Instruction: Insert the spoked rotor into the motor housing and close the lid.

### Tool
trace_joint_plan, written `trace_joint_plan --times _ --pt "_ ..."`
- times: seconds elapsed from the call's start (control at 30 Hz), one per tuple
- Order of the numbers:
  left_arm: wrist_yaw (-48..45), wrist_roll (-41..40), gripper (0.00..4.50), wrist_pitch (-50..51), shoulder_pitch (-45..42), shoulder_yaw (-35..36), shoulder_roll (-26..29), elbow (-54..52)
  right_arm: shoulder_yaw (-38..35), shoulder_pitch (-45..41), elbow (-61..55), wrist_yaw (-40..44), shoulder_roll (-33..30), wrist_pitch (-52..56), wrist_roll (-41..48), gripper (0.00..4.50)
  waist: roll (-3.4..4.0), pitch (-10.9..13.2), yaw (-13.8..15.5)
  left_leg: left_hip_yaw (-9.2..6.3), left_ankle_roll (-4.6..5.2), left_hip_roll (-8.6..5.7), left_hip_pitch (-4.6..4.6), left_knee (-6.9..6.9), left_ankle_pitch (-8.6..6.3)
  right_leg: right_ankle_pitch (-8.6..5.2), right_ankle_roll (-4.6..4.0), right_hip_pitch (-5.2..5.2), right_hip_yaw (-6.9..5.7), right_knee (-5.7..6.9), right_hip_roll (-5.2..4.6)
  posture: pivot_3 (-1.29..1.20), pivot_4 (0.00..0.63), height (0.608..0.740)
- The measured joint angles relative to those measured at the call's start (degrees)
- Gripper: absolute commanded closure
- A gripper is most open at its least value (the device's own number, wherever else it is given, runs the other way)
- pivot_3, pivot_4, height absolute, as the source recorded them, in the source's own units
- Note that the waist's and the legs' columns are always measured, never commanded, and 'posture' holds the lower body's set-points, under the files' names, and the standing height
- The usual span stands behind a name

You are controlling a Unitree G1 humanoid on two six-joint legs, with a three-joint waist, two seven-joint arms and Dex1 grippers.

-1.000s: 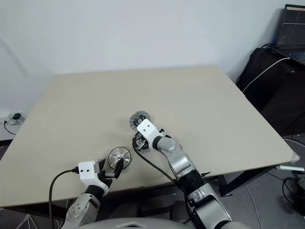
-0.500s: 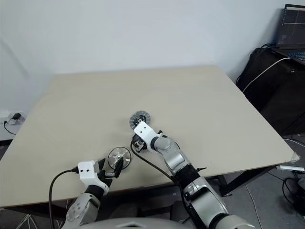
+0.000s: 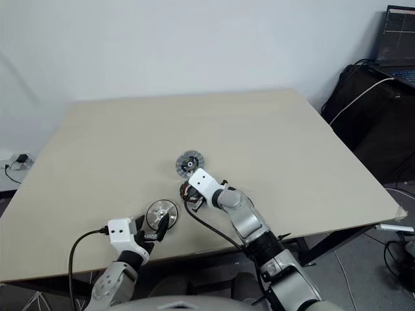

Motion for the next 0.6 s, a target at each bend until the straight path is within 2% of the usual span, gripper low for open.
trace_joint_plan --times 0.6 --pt "0.3 0.0 0.0 0.0 -0.1 0.0 0.0 0.0 0.1 0.4 -1.1 0.2 -1.3 2.1 -0.2 4.48 -0.01 0.0 0.1 0.0 0.0 0.0 0.0 0.0 0.0 0.0 0.0 0.0 0.0 -0.01 0.01 0.0 0.0 0.74"
